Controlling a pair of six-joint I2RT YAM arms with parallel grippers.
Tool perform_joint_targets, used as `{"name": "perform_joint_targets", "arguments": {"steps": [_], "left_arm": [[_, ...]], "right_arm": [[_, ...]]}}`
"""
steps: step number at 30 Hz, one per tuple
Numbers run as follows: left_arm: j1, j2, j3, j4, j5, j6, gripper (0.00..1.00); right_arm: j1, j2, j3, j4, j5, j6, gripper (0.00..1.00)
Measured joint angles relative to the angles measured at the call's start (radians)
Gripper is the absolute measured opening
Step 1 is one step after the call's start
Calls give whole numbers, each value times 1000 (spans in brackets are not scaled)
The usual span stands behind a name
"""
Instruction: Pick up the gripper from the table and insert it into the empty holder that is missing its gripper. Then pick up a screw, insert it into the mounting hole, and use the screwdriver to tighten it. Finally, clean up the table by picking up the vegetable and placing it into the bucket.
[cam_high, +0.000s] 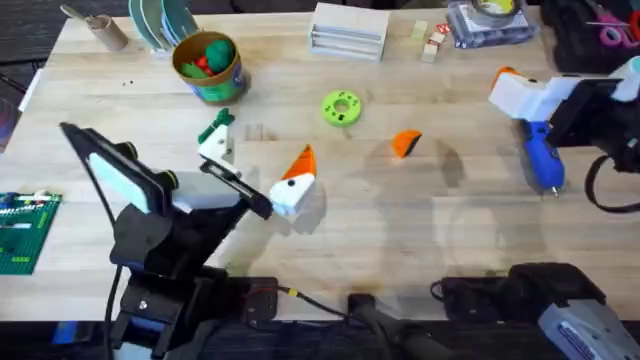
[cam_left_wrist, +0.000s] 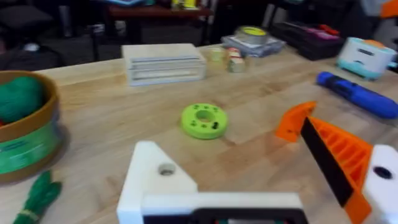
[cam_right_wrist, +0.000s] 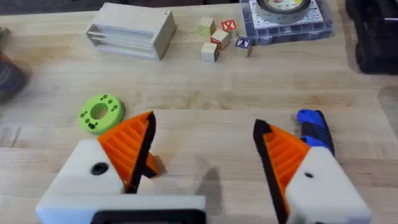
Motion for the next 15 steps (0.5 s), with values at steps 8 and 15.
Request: {"name": "perform_joint_targets", "arguments": {"steps": [8,15], "left_arm": [[0,0,0,2,136,0,993],[0,0,0,2,155,0,993]], "right_arm": [[0,0,0,0,0,0,992],[0,0,0,0,0,0,994]]}}
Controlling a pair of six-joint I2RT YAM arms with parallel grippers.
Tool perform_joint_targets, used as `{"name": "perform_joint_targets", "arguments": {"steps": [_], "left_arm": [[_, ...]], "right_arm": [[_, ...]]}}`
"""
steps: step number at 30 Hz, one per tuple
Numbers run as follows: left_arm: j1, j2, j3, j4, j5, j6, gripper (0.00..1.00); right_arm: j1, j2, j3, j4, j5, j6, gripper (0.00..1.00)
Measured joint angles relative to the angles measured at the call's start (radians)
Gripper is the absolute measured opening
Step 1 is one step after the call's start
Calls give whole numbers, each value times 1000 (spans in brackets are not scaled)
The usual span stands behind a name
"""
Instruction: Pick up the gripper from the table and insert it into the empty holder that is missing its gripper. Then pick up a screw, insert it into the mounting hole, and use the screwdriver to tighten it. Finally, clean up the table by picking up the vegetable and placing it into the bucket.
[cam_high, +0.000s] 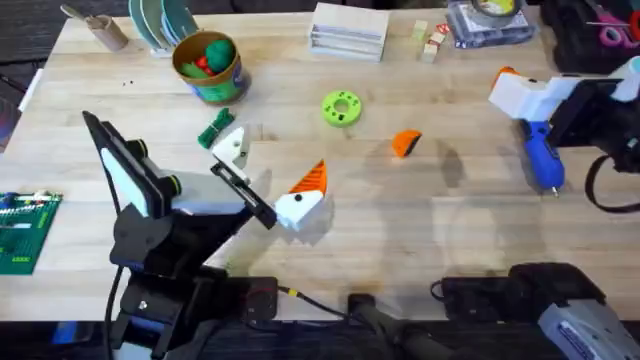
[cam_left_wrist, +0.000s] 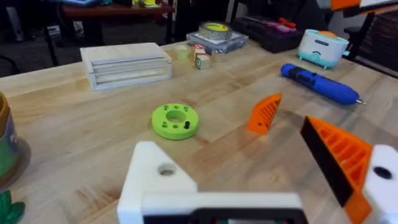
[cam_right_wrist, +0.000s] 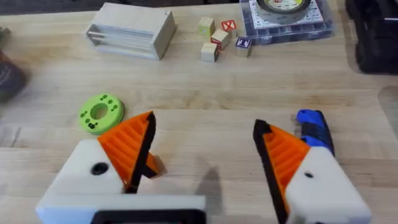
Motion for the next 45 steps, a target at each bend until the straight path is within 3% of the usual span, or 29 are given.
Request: {"name": "perform_joint_targets", "arguments": {"steps": [16,31,38,45], "left_arm": [[0,0,0,0,8,0,992],[0,0,0,-3,112,0,993],[0,0,0,-4,124,48,993],[0,0,0,-4,128,71,993]], "right_arm": [[0,0,0,0,0,0,992],[4,11,3,-55,-2,0,992],[107,212,118,-315,-11,-57,993],[221,401,209,-307,-20,-89,994]]}}
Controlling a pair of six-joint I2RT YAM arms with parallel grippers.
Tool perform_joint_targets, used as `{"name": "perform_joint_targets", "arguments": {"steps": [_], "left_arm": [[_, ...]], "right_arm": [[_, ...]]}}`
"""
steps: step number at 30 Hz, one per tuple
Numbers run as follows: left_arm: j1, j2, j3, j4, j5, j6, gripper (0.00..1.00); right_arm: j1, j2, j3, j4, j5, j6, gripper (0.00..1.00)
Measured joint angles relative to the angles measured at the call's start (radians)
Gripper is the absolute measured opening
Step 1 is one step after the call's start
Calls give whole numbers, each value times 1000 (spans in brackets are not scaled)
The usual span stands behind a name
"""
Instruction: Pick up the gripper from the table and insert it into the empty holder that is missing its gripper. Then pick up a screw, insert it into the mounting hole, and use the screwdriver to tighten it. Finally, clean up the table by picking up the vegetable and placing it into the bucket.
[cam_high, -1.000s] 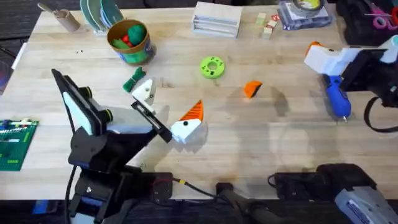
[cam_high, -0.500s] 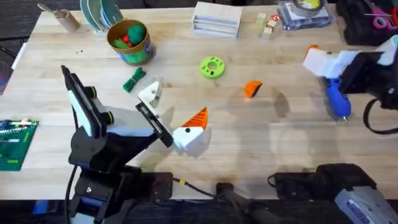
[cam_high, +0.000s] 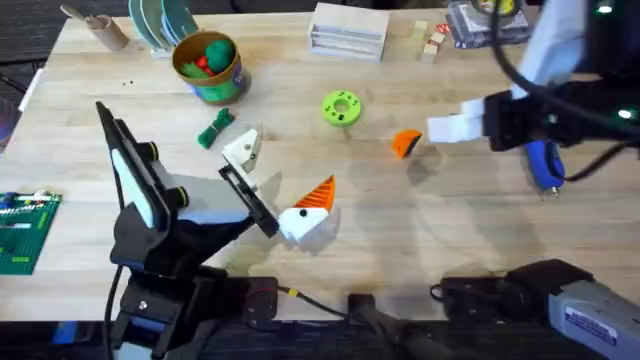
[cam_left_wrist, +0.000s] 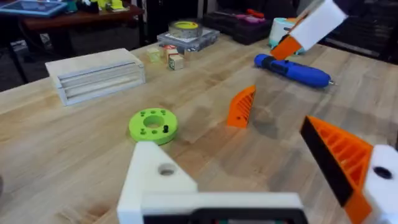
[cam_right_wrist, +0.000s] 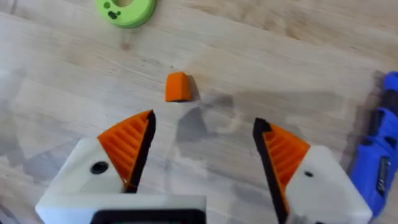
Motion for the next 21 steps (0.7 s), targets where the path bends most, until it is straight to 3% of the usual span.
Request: {"name": "perform_joint_targets", "arguments": {"steps": [7,14,20,21], "left_arm": [[0,0,0,0,2,6,993],[0,0,0,0,2,6,993],[0,0,0,0,2,6,993],[0,0,0,0,2,6,993]], "right_arm": [[72,158,1,116,-81,-2,994],[80,282,1,129,-87,-3,987],[80,331,1,136,-84,-15,877],[80,342,1,133,-84,-38,780]]}}
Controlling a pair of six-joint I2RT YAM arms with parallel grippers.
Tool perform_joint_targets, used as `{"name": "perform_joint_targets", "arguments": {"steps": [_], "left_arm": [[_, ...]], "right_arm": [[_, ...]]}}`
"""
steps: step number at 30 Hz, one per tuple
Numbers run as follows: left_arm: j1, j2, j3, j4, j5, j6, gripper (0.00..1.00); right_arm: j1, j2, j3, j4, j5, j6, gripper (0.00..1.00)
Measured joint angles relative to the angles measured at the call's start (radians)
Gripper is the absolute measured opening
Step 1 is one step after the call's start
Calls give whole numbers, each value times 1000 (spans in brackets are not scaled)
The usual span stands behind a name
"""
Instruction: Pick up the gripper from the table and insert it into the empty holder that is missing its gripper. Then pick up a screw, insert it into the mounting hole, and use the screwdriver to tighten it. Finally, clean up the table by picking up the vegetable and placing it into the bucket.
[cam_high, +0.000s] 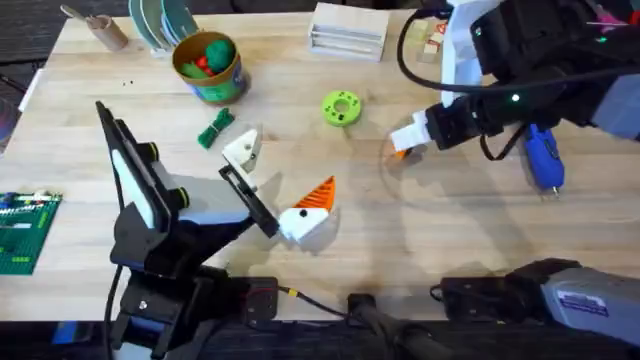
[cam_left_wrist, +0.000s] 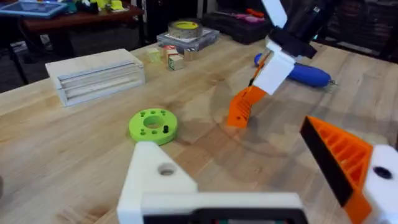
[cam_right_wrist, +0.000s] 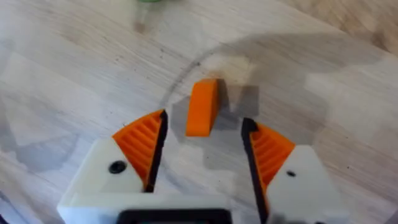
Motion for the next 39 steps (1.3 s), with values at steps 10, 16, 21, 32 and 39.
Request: {"name": "perform_joint_targets", "arguments": {"steps": [10,16,21,32,39], "left_arm": [[0,0,0,0,0,0,992],[0,0,0,0,0,0,992],[0,0,0,0,0,0,993],[0,0,0,0,0,0,993],[0,0,0,0,0,0,993]], "right_arm": [[0,41,0,47,0,-40,508],[0,41,0,23,0,-43,480],[0,41,0,24,0,-43,414],[0,41,0,26,0,-46,20],[0,-20,46,-30,0,-50,19]]}}
